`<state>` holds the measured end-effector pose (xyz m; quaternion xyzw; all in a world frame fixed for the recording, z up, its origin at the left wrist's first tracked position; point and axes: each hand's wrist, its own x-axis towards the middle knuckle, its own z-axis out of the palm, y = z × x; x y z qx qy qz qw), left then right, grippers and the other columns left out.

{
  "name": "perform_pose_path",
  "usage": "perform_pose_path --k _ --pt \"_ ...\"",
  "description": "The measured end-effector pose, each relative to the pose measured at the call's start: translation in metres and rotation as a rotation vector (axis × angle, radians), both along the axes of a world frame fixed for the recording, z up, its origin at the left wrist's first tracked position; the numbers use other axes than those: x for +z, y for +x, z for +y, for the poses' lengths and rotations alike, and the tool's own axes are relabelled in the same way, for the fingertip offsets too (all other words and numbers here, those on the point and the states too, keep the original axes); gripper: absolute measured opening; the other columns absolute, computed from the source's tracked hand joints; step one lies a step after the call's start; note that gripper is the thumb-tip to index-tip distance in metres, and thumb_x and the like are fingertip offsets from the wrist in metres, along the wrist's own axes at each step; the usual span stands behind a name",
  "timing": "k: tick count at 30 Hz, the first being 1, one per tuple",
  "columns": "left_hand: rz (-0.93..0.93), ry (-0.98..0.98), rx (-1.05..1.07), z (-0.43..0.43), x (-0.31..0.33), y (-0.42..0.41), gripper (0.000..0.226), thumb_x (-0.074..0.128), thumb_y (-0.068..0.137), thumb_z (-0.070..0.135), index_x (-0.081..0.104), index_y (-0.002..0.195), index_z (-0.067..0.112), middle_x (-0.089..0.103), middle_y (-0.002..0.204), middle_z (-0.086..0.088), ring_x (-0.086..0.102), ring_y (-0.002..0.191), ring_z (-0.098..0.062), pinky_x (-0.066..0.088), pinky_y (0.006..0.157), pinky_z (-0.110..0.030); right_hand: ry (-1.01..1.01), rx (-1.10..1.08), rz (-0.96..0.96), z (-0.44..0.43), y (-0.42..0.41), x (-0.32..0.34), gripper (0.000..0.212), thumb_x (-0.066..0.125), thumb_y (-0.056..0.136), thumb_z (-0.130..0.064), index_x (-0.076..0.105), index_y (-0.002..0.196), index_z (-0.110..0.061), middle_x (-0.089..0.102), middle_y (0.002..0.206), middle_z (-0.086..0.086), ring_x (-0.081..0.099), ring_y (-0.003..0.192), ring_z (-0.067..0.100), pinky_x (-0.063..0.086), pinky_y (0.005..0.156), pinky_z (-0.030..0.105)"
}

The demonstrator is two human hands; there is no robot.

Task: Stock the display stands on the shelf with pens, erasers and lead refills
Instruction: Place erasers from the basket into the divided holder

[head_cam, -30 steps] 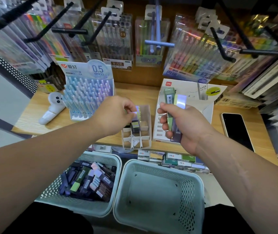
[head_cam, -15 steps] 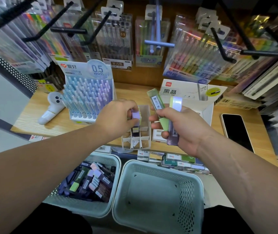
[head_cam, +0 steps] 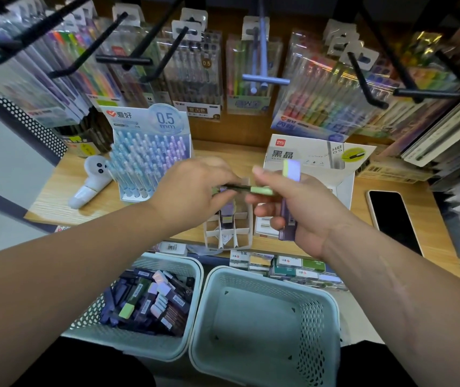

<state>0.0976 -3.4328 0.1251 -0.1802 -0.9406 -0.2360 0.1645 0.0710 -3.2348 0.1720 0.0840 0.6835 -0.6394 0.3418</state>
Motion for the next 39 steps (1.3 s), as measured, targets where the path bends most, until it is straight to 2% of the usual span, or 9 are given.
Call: perform_pose_path --k 3,5,9,12,17,21,24,28,39 --pt "-0.226 0.248 0.082 0.001 0.006 0.002 0.002 0.078 0.085 0.019 0.077 0.086 0.021 0.065 0.072 0.018 0.057 0.066 0.003 0.047 0.063 -0.021 -0.158 -0.053 0.009 0.000 -0.001 0.004 0.024 0.075 0.085 -0.040 0.067 0.094 -0.019 0.078 0.094 0.010 0.056 0.055 0.011 0.031 0.046 0.020" --pt "-0.413 0.429 0.117 0.002 0.007 0.003 0.010 0.080 0.083 0.015 0.072 0.081 0.021 0.061 0.061 0.022 0.050 0.052 0.004 0.037 0.054 -0.011 -0.142 -0.046 0.076 -0.001 -0.001 0.002 0.012 0.074 0.089 -0.024 0.065 0.094 -0.016 0.077 0.090 0.008 0.052 0.053 0.010 0.031 0.043 0.020" --pt "-0.472 0.631 0.083 0.005 0.014 0.005 0.028 0.081 0.081 0.009 0.070 0.107 0.013 0.070 0.086 -0.007 0.049 0.054 -0.015 0.045 0.051 -0.025 0.000 0.002 0.213 -0.006 0.002 -0.006 0.014 0.075 0.090 -0.016 0.066 0.079 -0.016 0.069 0.072 0.007 0.049 0.051 0.016 0.032 0.043 0.023" --pt "-0.456 0.681 0.067 0.007 0.015 0.004 0.030 0.077 0.085 0.006 0.067 0.110 0.017 0.067 0.082 -0.009 0.052 0.056 -0.024 0.047 0.051 -0.034 0.036 0.038 0.244 -0.009 0.006 -0.006 0.015 0.074 0.091 -0.016 0.066 0.078 -0.013 0.065 0.061 0.000 0.049 0.043 0.009 0.032 0.039 0.017" --pt "-0.461 0.521 0.142 -0.010 0.012 0.003 0.025 0.075 0.086 0.002 0.062 0.098 0.020 0.064 0.085 -0.016 0.049 0.053 -0.010 0.046 0.053 -0.022 0.062 -0.006 0.194 -0.010 0.004 -0.008 0.012 0.070 0.093 -0.026 0.071 0.082 -0.021 0.071 0.074 0.002 0.053 0.051 0.013 0.033 0.045 0.021" --pt "-0.420 0.278 0.289 -0.027 0.001 0.001 0.030 0.077 0.083 0.009 0.053 0.093 0.025 0.066 0.074 -0.002 0.054 0.055 -0.006 0.050 0.059 -0.031 0.085 -0.049 0.156 -0.007 0.000 -0.013 0.009 0.071 0.092 -0.030 0.070 0.088 -0.021 0.073 0.075 0.000 0.052 0.063 0.021 0.033 0.051 0.027" --pt "-0.395 0.215 0.312 -0.027 -0.004 0.001 0.029 0.078 0.082 0.011 0.054 0.090 0.023 0.065 0.073 0.002 0.056 0.059 -0.003 0.047 0.060 -0.027 0.075 -0.038 0.165 -0.006 0.000 -0.014 0.009 0.072 0.091 -0.028 0.071 0.087 -0.021 0.072 0.076 0.001 0.054 0.061 0.020 0.033 0.052 0.029" --pt "-0.298 0.128 0.273 -0.024 -0.009 0.000 0.021 0.079 0.081 0.012 0.059 0.086 0.015 0.064 0.082 0.002 0.059 0.077 -0.015 0.050 0.069 -0.032 0.067 -0.026 0.174 -0.004 0.001 -0.015 0.010 0.072 0.092 -0.029 0.069 0.089 -0.020 0.072 0.076 0.001 0.055 0.060 0.018 0.036 0.050 0.027" --pt "-0.181 -0.172 0.232 -0.022 -0.031 -0.005 0.017 0.080 0.077 0.017 0.063 0.078 0.014 0.064 0.082 -0.002 0.061 0.073 -0.026 0.052 0.061 -0.038 0.066 -0.013 0.150 0.004 -0.001 -0.014 0.013 0.068 0.091 -0.027 0.070 0.094 -0.014 0.071 0.078 0.007 0.053 0.066 0.025 0.035 0.054 0.032"
